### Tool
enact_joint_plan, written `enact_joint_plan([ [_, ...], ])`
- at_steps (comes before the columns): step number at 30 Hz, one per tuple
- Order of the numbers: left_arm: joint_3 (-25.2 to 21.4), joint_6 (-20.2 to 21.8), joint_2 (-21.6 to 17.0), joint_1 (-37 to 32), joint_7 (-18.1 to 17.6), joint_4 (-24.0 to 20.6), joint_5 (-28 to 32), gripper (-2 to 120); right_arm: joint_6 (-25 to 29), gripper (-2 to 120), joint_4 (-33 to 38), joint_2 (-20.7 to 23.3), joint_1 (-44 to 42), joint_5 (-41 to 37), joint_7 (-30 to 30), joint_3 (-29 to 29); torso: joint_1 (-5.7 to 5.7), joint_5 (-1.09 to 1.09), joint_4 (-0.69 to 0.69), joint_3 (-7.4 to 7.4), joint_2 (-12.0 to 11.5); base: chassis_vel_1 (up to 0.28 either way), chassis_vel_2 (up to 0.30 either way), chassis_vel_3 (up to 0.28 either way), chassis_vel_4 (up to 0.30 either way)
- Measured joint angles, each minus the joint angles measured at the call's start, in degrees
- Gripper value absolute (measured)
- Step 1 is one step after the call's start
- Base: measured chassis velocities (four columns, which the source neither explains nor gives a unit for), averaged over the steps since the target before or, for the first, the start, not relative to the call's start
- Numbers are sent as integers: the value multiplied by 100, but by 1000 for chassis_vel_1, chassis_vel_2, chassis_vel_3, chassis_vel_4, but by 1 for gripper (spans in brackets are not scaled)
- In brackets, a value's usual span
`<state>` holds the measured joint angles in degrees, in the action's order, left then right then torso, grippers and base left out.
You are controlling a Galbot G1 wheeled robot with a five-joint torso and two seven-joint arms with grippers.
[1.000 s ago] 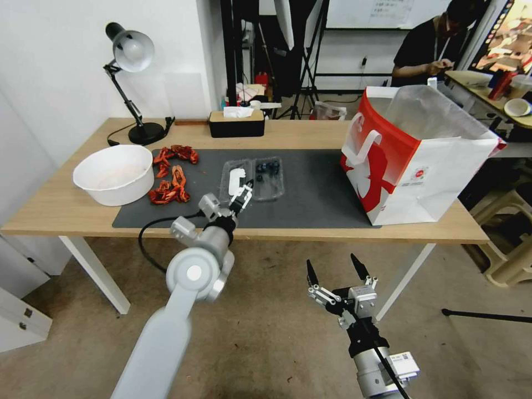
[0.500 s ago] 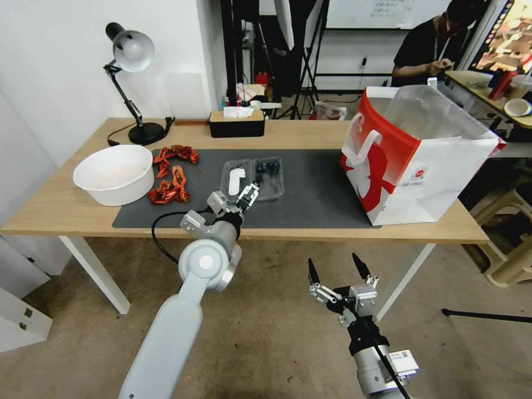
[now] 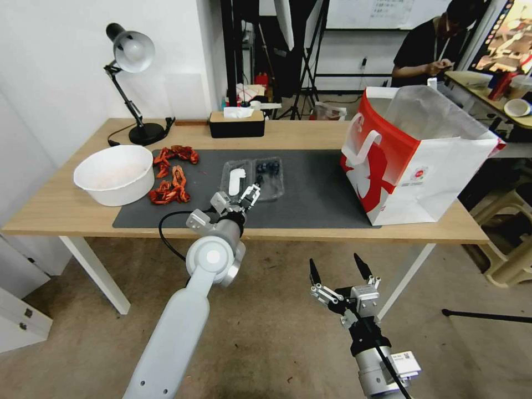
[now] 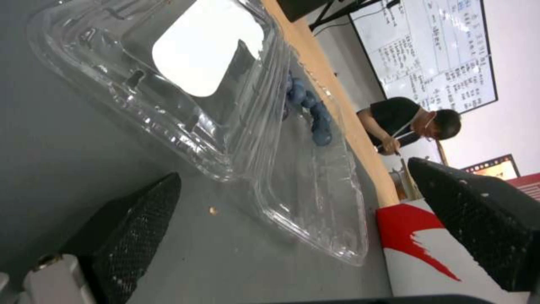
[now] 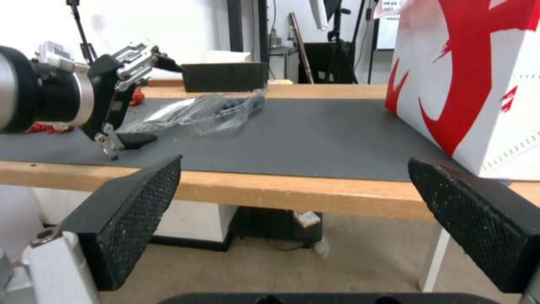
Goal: Close the takeout container lid, then place the container into the takeout bag.
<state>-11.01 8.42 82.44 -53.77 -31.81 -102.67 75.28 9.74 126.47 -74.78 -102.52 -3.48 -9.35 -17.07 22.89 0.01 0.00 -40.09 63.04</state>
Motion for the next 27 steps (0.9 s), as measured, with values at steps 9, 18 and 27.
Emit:
enact_joint_plan([
  [9, -5, -109, 57, 56, 78, 118, 6, 100, 38, 100, -67, -74, -31, 69, 7, 24, 0, -1, 0, -1, 0, 0, 0, 0, 0],
  [18, -4, -419, 56, 31, 445, 183, 33, 100, 86, 100, -134, -137, -60, 118, 24, 41, 4, -3, 0, -4, -4, 0, 0, 0, 0],
  [27, 10, -695, 9, -68, 956, 22, -65, 100, 125, 100, -184, -194, -85, 179, 34, 63, 4, -1, 0, -3, -4, 0, 0, 0, 0],
])
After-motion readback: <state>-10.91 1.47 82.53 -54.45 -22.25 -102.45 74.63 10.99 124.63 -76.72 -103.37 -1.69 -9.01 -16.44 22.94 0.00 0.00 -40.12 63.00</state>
